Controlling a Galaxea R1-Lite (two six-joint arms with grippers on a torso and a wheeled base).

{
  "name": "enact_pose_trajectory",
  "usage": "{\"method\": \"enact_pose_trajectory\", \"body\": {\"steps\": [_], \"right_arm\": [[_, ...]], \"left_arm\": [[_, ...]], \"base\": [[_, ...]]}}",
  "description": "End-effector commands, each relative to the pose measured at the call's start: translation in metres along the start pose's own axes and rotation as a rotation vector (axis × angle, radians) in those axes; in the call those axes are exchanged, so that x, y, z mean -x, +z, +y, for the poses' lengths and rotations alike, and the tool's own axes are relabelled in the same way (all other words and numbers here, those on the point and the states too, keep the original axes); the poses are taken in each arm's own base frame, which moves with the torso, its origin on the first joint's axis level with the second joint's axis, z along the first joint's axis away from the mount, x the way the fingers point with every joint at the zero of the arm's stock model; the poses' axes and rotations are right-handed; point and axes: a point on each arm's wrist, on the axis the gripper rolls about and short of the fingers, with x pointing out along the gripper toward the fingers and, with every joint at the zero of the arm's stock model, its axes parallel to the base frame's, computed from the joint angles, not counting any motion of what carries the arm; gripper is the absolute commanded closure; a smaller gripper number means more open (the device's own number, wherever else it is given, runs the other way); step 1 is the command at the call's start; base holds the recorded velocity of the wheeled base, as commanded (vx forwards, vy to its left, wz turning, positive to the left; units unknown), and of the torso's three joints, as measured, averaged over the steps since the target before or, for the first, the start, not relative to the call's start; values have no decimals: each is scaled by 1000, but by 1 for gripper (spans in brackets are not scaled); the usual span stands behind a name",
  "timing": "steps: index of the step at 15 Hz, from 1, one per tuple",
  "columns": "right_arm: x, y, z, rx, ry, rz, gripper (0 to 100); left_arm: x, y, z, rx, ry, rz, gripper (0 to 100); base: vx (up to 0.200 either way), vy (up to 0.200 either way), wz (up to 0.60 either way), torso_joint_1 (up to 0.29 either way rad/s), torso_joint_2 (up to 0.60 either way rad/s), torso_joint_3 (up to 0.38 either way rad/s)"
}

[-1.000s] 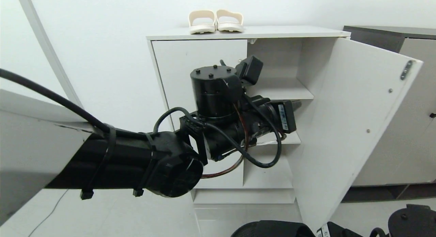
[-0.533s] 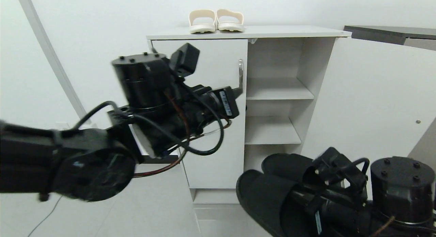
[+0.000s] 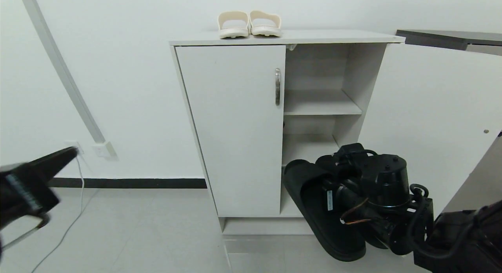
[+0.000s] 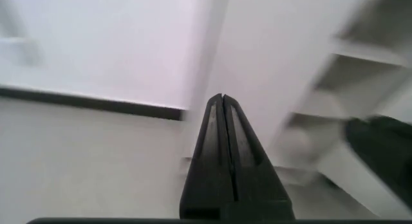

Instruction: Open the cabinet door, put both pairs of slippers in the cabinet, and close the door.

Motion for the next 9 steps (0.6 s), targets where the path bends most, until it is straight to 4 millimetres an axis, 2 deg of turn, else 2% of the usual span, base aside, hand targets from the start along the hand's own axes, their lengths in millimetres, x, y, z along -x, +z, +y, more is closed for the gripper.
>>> {"method": "enact_pose_trajectory", "body": {"steps": [1,3,5,7,9], "right_arm": [[-8,-7,2,11,-7,23,100],[-7,-9,2,12,-6,24,100],[-5,-14,3,19,2,31,100],[-4,-17,6,23,12,29,100],[-4,-19,9,27,18,30,100]], "left_arm": [[90,-73,47,-2,342,-80,100],[107,-104,52,1,429,-100,100],[118,-127,54,-5,490,-106,100],[115,-139,56,-17,473,-82,100],[115,-152,57,-25,368,-85,100]], "base": [[0,0,0,0,0,0],[0,0,0,0,0,0],[0,0,0,0,0,0],[0,0,0,0,0,0],[0,0,0,0,0,0]]}}
